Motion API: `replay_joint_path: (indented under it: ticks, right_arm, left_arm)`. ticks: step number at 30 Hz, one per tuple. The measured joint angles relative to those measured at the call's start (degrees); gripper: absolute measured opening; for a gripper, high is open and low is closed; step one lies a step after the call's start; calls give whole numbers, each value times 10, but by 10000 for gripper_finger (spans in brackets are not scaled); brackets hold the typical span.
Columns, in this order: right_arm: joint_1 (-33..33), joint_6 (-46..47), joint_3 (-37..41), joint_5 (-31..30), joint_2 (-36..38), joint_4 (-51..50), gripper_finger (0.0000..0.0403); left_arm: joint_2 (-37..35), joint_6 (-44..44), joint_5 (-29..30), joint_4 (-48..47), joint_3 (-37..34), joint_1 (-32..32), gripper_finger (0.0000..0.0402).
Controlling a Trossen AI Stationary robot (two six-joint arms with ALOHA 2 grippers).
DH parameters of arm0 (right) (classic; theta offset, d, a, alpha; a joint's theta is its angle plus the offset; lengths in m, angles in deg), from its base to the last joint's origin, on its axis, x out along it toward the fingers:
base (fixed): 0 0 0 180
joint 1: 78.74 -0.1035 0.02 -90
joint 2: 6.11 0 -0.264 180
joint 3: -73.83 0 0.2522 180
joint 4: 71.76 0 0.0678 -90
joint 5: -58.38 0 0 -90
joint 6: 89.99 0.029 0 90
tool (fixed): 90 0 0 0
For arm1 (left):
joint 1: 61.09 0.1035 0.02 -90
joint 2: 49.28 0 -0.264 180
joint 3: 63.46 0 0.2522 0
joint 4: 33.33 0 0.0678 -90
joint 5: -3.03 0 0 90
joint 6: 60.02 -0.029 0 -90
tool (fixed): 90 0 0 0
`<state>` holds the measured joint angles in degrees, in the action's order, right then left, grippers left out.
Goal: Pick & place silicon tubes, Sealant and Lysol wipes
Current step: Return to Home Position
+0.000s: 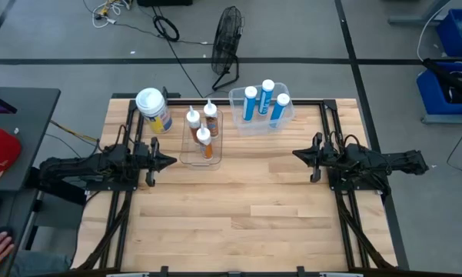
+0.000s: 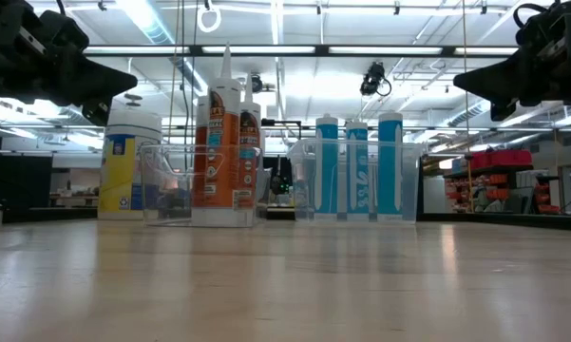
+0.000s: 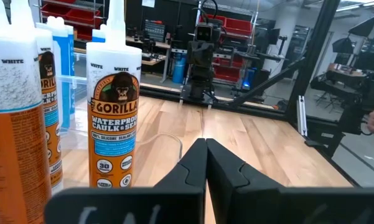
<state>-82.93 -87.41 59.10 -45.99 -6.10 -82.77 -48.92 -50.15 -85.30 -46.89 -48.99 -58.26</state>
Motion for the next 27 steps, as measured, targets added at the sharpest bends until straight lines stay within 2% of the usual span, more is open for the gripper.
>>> replay_joint_path:
  ticks: [6,27]
  right_arm:
    - [0,15,0,29,0,-4,6]
    - [0,10,0,29,0,-4,6]
  left_arm:
    - [0,0,0,0,0,-1,8]
    - [0,-45,0,12,-2,-2,7]
